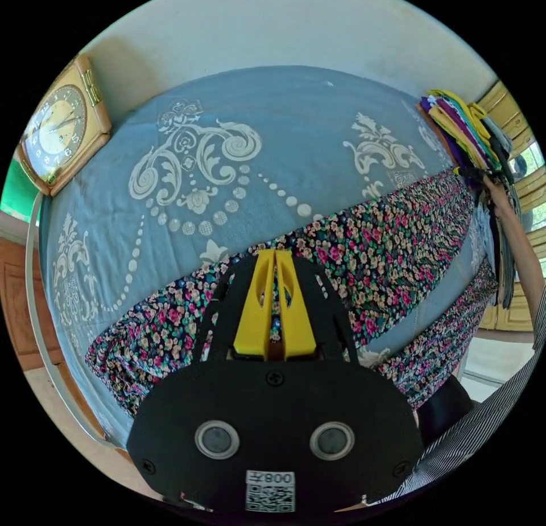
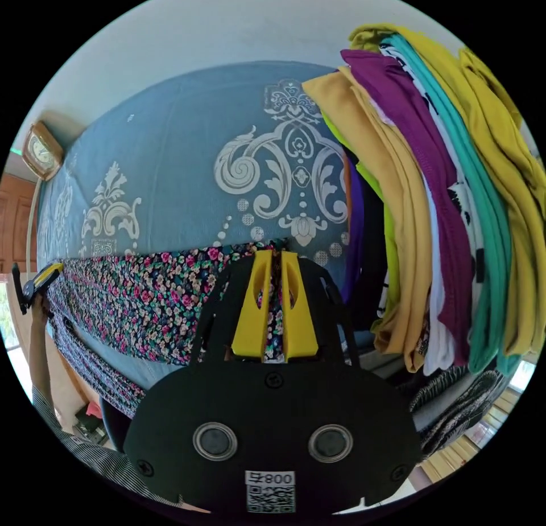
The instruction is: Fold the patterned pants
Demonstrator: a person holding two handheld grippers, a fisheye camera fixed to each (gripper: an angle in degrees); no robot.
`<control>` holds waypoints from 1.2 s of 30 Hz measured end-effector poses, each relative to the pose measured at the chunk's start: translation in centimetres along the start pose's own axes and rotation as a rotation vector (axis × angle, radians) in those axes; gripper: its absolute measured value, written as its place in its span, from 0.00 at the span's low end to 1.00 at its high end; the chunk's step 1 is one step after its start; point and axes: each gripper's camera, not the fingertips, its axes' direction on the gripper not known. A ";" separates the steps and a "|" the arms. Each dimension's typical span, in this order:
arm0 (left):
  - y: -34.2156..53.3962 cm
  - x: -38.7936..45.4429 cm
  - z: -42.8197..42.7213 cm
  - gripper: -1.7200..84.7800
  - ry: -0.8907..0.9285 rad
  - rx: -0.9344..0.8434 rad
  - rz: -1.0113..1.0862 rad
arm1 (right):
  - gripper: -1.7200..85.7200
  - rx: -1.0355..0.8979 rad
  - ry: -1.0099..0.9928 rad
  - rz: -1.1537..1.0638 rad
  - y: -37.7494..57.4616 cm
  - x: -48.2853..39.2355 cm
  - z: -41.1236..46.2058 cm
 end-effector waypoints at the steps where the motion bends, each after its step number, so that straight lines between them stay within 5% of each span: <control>1: 0.3 0.0 -1.1 0.03 -0.005 0.058 -0.009 | 0.05 0.009 0.007 -0.017 0.1 -0.3 -0.6; 8: 0.5 -1.7 -6.2 0.03 -0.044 0.253 -0.085 | 0.03 0.215 0.031 -0.082 -1.1 -1.6 -7.7; 17: 1.1 -0.8 -1.6 0.09 0.026 -0.015 0.029 | 0.04 -0.006 0.094 -0.035 -4.6 -1.9 -2.9; 26: 0.7 -3.3 -6.1 0.03 -0.023 0.222 -0.089 | 0.08 0.141 -0.034 -0.072 -1.1 -1.3 -6.8; 31: 0.5 -4.9 -4.7 0.03 -0.087 0.128 -0.169 | 0.11 0.091 -0.048 -0.084 0.5 -1.2 -5.8; 36: 4.2 -4.2 -6.3 0.06 0.069 0.221 -0.106 | 0.12 0.058 -0.142 -0.021 1.6 0.6 -4.7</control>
